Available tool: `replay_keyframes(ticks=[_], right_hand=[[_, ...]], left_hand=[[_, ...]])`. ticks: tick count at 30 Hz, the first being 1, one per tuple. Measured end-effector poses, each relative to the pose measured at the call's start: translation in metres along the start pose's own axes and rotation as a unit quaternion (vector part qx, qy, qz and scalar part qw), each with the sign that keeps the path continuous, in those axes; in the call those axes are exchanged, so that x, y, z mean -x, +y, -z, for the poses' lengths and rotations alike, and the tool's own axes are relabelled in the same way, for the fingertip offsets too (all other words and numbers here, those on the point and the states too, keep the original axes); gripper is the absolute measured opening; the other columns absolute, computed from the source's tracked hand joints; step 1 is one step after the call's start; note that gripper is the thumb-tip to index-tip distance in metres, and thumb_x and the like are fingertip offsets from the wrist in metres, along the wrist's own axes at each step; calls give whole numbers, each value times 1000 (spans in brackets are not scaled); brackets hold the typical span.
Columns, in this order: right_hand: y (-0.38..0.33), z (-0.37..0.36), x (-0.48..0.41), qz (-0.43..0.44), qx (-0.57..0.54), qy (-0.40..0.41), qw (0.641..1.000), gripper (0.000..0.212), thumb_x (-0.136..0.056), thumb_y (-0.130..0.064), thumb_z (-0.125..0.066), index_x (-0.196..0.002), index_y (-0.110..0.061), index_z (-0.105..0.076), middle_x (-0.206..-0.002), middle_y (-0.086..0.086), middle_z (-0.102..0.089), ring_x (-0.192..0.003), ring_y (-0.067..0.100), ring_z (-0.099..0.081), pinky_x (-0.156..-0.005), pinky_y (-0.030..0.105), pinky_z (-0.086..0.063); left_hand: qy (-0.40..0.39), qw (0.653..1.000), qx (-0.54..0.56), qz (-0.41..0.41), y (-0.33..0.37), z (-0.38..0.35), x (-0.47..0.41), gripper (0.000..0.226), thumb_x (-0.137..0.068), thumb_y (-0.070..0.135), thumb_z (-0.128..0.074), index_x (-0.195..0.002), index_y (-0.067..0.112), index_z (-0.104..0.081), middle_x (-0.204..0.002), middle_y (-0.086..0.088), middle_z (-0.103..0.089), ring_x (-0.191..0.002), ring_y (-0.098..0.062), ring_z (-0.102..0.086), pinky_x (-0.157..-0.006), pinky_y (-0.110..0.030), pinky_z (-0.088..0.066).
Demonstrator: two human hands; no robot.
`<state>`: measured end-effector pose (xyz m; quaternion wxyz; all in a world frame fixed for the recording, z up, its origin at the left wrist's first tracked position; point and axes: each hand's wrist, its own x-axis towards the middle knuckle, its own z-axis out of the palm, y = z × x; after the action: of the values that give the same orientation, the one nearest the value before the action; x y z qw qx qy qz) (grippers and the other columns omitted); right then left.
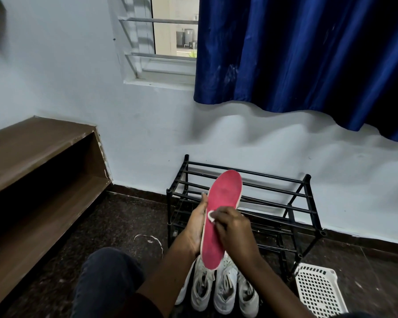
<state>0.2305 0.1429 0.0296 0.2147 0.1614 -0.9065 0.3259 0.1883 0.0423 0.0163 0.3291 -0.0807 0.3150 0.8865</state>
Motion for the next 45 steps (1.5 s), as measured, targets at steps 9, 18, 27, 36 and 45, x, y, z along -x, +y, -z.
replay_keyframes(ticks=[9, 18, 27, 36, 45], right_hand=[[10, 4, -41, -72, 28, 69, 995, 23, -78, 8, -59, -93, -3, -72, -94, 13, -67, -83, 27, -65, -78, 19, -41], [-18, -4, 43, 29, -77, -16, 996, 29, -64, 5, -56, -77, -17, -69, -85, -4, -67, -81, 3, -58, -73, 7, -41], [-10, -5, -5, -43, -21, 53, 997, 24, -66, 7, -63, -82, -7, -74, -84, 7, -69, -74, 17, -64, -76, 10, -38], [15, 9, -64, -113, 39, 89, 989, 26, -77, 9, -55, -92, -3, -73, -97, 14, -69, -90, 27, -64, -82, 22, -40], [-23, -12, 34, -5, -35, 26, 999, 30, -59, 4, -49, -70, -16, -68, -78, -1, -66, -70, 9, -55, -64, 14, -41]], left_hand=[[-4, 1000, -9, 4, -8, 0, 0, 67, -97, 53, -26, -91, 6, -74, -85, -15, -71, -77, -25, -71, -66, -31, -59], [-12, 998, 54, 38, 5, 17, -8, 81, -87, 70, -27, -117, 2, -58, -103, -25, -65, -63, -30, -66, -57, -30, -56], [-10, 1000, 11, 18, -1, 2, -2, 77, -88, 65, -30, -94, 0, -72, -86, -18, -68, -78, -27, -69, -69, -32, -58], [8, 998, -63, 26, -5, 5, 4, 71, -92, 58, -30, -76, 7, -76, -64, -12, -67, -51, -24, -65, -51, -27, -55], [4, 999, 33, 30, 5, 16, -4, 80, -87, 68, -28, -118, 1, -56, -96, -24, -66, -64, -30, -67, -59, -32, -56]])
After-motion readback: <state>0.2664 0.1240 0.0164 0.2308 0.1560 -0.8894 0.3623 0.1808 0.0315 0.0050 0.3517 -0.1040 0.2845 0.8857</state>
